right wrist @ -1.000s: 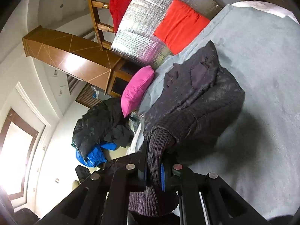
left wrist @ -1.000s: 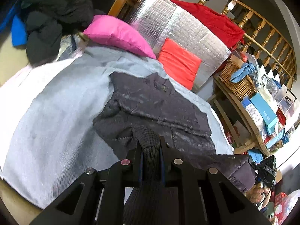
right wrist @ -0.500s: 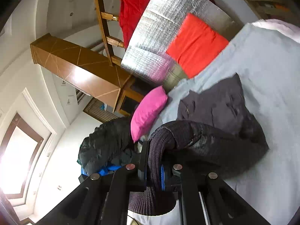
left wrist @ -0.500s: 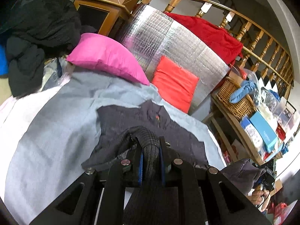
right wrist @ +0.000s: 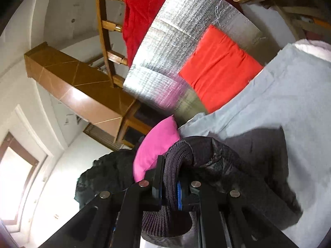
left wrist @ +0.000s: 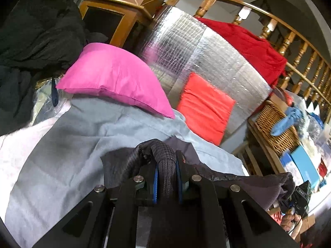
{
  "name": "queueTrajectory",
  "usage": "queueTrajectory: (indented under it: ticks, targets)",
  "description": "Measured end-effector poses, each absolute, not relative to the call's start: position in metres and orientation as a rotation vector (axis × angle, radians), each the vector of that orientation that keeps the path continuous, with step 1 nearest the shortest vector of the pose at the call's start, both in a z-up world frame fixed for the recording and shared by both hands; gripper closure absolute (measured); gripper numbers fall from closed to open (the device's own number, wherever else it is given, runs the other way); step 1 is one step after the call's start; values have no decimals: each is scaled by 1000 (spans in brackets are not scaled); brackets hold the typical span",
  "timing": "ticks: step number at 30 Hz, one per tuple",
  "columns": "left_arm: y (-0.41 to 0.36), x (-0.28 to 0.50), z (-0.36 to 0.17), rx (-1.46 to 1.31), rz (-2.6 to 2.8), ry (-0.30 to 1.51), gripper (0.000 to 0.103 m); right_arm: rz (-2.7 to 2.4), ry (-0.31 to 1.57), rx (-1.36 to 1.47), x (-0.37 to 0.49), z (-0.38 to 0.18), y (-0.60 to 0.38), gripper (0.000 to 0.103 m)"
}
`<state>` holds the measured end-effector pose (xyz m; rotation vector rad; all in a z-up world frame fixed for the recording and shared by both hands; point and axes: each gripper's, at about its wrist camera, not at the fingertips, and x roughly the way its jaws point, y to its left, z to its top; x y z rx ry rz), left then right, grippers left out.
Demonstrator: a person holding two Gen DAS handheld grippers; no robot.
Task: Fold large clothes
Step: 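Lay the hem near the collar and open both tools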
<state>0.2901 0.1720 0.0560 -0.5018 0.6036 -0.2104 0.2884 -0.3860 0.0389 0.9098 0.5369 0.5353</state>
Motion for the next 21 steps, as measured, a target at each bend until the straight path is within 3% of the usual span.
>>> queueTrajectory:
  ticks: [12, 21]
  targets:
    - [162, 412, -35, -513, -41, 827, 88, 359, 707, 856, 425, -22, -369, 93]
    - [161, 446, -73, -514, -30, 905, 87, 290, 783, 858, 467, -64, -367, 93]
